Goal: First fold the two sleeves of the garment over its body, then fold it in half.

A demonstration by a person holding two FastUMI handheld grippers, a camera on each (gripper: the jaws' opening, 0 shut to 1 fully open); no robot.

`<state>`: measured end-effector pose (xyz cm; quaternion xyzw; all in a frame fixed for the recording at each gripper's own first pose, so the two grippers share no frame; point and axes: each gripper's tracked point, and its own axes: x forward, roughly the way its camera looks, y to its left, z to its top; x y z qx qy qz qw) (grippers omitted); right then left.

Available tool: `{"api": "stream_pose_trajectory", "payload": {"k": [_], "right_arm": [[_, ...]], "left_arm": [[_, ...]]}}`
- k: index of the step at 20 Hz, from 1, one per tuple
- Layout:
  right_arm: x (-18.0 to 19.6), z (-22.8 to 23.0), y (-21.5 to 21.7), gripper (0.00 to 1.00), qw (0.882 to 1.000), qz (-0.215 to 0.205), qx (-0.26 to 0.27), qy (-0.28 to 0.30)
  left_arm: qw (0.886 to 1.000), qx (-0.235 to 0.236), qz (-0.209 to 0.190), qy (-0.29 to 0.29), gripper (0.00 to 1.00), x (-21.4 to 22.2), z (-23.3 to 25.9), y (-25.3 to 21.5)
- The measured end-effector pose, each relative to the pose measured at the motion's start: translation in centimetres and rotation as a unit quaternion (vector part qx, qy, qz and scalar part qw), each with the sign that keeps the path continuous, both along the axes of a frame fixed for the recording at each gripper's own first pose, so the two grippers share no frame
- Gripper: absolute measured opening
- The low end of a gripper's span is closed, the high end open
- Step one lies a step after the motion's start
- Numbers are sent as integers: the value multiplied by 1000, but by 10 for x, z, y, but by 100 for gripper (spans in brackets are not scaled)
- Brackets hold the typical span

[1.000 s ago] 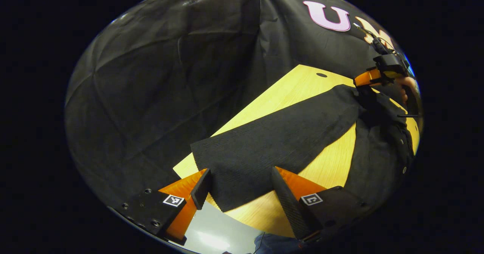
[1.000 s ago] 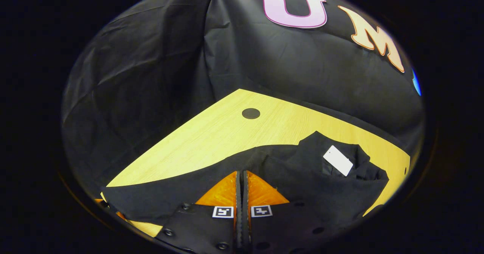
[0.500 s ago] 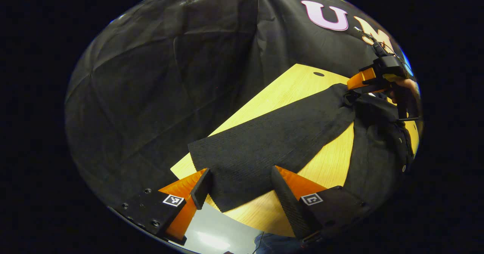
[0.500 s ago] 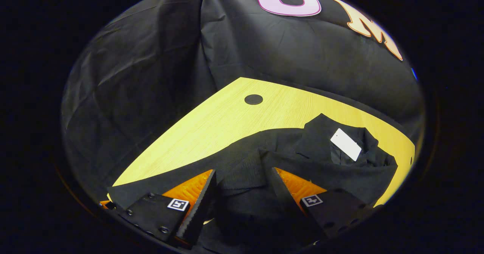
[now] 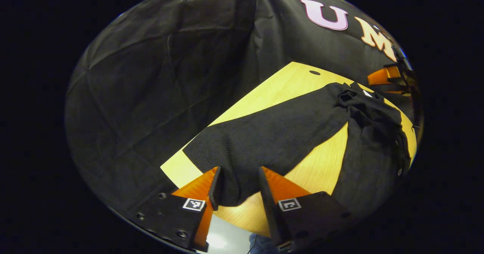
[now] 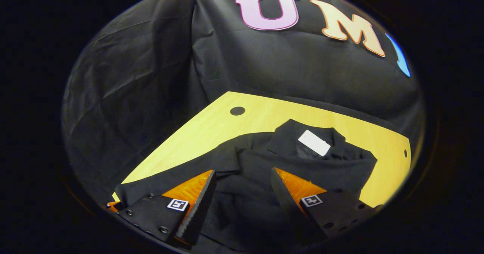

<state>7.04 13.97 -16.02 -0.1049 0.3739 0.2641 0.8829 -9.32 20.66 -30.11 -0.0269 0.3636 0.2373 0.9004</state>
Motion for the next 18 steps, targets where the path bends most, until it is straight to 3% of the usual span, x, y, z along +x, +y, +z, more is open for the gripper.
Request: {"api": "stream_pose_trajectory", "payload": {"k": [1, 2, 3, 5, 8, 12, 18], "right_arm": [[-3, 2, -9, 91, 1000, -6, -4, -4], [-3, 2, -22, 91, 1000, -13, -14, -7], [-5, 1, -37, 91, 999, -18, -25, -8], [-10, 2, -62, 91, 999, -31, -37, -7], [-20, 11, -100, 91, 998, -55, -36, -8], [-35, 22, -156, 91, 994, -94, -48, -14], [-61, 36, -233, 91, 987, -157, -44, -9]], "left_arm": [[1000, -2, 0, 2, 43, 2, 0, -2], [1000, -1, -3, 4, 38, 3, -2, -5], [1000, 2, -5, 5, 23, 3, -1, -9], [1000, 13, -12, 10, 8, 4, -3, -11], [999, 18, -31, 11, 4, 5, -2, -11], [1000, 4, -29, 10, 0, 4, -1, -13], [999, 2, -49, 23, 0, 5, -2, -14]]}}
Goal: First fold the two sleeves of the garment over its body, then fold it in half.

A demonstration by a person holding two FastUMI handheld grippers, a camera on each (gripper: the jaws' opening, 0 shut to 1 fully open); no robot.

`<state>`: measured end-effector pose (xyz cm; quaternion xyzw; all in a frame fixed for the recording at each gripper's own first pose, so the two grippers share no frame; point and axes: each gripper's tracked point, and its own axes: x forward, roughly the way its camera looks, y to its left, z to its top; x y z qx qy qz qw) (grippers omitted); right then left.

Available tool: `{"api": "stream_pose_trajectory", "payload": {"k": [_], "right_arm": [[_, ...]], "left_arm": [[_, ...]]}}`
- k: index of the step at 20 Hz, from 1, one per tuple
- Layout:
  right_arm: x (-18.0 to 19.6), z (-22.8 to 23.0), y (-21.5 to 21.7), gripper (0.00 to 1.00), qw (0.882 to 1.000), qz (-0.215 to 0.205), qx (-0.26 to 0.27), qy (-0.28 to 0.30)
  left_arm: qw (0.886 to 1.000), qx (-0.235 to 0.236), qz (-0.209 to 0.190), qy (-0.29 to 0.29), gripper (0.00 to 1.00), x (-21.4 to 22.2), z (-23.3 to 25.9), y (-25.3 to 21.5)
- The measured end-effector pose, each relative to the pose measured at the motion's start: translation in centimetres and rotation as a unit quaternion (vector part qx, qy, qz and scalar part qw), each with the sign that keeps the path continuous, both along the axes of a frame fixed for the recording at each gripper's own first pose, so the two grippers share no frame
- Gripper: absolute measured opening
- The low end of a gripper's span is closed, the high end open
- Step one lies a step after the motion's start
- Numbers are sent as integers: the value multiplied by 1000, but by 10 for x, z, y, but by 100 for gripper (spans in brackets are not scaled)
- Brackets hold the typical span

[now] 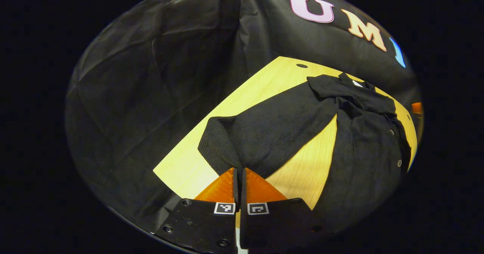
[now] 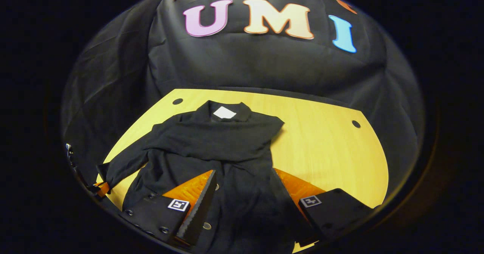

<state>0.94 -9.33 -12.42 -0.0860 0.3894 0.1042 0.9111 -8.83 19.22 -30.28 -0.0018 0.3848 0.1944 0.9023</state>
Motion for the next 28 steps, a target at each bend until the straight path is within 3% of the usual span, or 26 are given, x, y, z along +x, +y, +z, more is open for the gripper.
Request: {"api": "stream_pose_trajectory", "payload": {"k": [7, 10, 12, 13, 16, 17, 18, 21, 28], "right_arm": [[-17, 8, -64, 91, 998, -67, 14, -11], [-21, 8, -75, 91, 996, -81, 26, -11], [-22, 7, -80, 91, 996, -84, 26, -13], [-23, 7, -83, 86, 996, -85, 28, -13], [-28, 7, -93, 91, 995, -89, 34, -15], [-30, 6, -95, 86, 995, -91, 37, -14], [-32, 4, -98, 91, 995, -93, 41, -12], [-34, -6, -107, 90, 994, -98, 48, -5], [-37, -13, -129, 90, 991, -113, 65, 2]], "left_arm": [[999, -36, 25, 0, 0, 2, 11, -4], [999, -32, 15, -12, 0, 11, 37, -13], [999, -27, -1, -28, 0, 26, 56, -23], [999, -26, -12, -36, 0, 37, 65, -30], [997, -23, -47, -61, 0, 73, 95, -57], [996, -24, -58, -71, 0, 83, 102, -65], [994, -29, -69, -81, 0, 96, 110, -76], [988, -55, -99, -107, 0, 130, 130, -117], [972, -65, -181, -133, 0, 200, 150, -214]]}}
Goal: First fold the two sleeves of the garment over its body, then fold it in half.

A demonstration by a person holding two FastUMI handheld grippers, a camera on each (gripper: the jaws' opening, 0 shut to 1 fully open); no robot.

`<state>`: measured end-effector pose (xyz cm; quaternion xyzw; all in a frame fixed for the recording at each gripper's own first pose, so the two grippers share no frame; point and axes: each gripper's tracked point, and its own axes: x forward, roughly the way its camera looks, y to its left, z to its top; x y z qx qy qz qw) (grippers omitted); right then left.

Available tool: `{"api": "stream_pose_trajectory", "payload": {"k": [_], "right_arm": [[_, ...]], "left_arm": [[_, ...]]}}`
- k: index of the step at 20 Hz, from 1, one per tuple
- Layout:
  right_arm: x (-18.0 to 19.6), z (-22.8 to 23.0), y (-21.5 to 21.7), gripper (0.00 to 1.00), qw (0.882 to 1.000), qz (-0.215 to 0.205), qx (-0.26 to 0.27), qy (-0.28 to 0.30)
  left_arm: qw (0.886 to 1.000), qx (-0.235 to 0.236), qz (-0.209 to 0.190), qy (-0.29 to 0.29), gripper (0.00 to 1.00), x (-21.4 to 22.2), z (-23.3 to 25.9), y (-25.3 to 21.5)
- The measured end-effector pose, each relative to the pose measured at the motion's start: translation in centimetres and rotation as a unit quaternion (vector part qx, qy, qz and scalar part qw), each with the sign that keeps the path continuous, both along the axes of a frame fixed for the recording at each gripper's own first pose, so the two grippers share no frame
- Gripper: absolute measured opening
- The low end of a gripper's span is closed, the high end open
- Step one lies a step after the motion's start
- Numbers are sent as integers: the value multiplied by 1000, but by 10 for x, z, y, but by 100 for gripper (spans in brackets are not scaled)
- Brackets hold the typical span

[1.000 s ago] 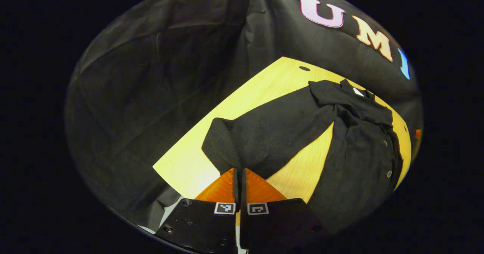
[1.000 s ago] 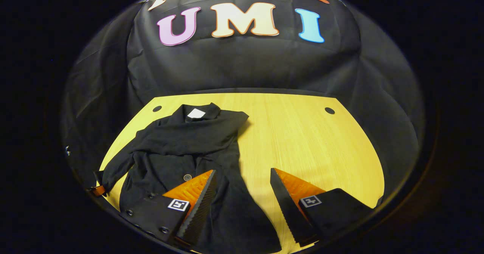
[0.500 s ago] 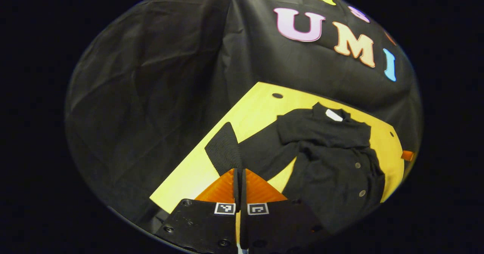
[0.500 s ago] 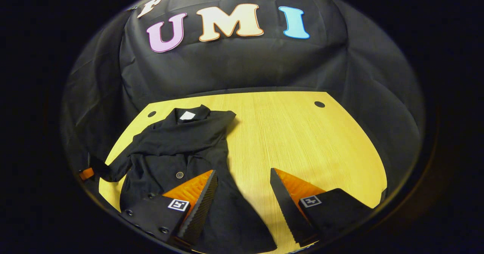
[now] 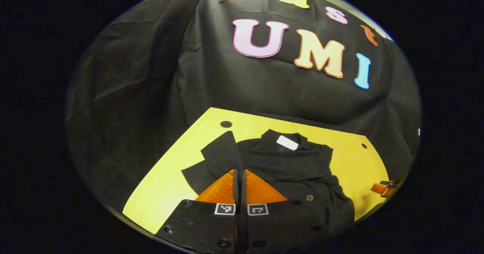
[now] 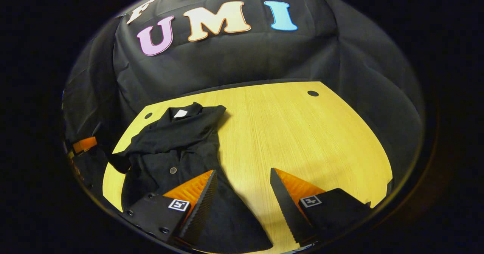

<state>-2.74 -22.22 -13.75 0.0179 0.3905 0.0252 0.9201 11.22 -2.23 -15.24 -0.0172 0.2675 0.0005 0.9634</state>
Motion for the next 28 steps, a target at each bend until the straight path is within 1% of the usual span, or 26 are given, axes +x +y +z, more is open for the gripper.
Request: {"api": "stream_pose_trajectory", "payload": {"k": [4, 7, 9, 14, 19, 23, 25, 28], "right_arm": [[-2, 0, -25, 90, 1000, -18, 6, -2], [-3, -1, -44, 90, 999, -35, 5, 0], [-4, -1, -51, 90, 999, -43, 9, 2], [-13, -5, -67, 90, 998, -58, 12, 8], [-19, -7, -76, 90, 997, -73, 15, 7], [-24, -8, -81, 90, 996, -82, 19, 8], [-25, -9, -82, 90, 996, -86, 20, 9], [-28, -10, -87, 90, 996, -91, 21, 11]], "left_arm": [[999, -10, -47, -3, 0, 32, 0, -63], [997, -25, -76, 2, 0, 47, -9, -109], [995, -32, -91, 5, 0, 55, -15, -137], [992, -24, -120, 17, 0, 74, -34, -188], [988, -25, -148, 33, 0, 89, -58, -228], [984, -8, -169, 49, 0, 97, -83, -248], [983, -7, -174, 59, 0, 101, -98, -257], [982, -13, -172, 80, 0, 106, -123, -268]]}}
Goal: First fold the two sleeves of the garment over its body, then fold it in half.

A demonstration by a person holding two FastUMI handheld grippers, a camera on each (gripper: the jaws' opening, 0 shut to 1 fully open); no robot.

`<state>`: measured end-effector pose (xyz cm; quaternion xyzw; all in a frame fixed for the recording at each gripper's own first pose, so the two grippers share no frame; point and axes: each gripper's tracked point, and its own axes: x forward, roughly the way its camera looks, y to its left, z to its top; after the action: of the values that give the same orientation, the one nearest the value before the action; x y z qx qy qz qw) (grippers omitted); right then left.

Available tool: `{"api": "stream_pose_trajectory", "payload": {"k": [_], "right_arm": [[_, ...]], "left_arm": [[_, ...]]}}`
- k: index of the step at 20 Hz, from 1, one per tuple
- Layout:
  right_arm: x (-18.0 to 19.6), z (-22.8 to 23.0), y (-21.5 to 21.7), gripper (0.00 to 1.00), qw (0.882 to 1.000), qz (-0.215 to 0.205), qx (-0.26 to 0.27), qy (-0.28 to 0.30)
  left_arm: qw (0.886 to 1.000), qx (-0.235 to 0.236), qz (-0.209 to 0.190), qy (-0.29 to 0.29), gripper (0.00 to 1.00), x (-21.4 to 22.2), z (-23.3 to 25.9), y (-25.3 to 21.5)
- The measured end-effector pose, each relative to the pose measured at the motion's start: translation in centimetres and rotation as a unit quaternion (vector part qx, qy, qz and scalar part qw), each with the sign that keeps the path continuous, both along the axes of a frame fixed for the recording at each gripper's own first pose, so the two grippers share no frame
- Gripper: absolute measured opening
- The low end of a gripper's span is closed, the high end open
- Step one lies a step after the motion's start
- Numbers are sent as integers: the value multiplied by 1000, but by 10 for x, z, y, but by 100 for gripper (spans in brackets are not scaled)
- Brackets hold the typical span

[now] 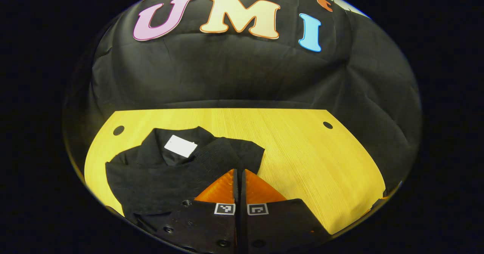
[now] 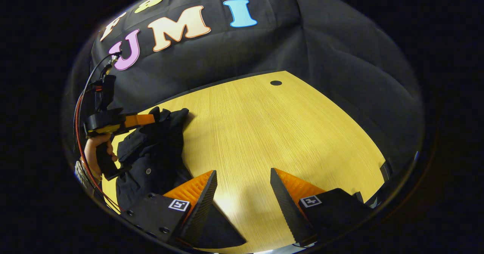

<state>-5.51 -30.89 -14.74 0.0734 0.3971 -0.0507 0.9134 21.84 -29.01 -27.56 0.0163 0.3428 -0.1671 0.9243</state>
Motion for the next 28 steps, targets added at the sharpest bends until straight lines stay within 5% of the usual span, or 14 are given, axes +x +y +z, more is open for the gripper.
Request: {"api": "stream_pose_trajectory", "payload": {"k": [3, 10, 12, 20, 28], "right_arm": [[-1, -2, 0, 84, 1000, -1, 1, 2], [-3, -4, 0, 90, 1000, -3, -1, 5], [-4, -5, -2, 90, 1000, -6, 1, 4], [-16, -6, -4, 84, 1000, -6, 3, -1], [-35, -8, 27, 84, 999, 48, 8, -4]], "left_arm": [[1000, 17, -5, 16, 0, 1, -21, -7], [998, 47, -38, 26, 1, -5, -42, -30], [998, 38, -44, 26, 10, -9, -41, -40], [997, 24, -77, -8, 86, -26, -3, -64], [993, -5, -30, -111, 86, -29, 96, -11]]}}
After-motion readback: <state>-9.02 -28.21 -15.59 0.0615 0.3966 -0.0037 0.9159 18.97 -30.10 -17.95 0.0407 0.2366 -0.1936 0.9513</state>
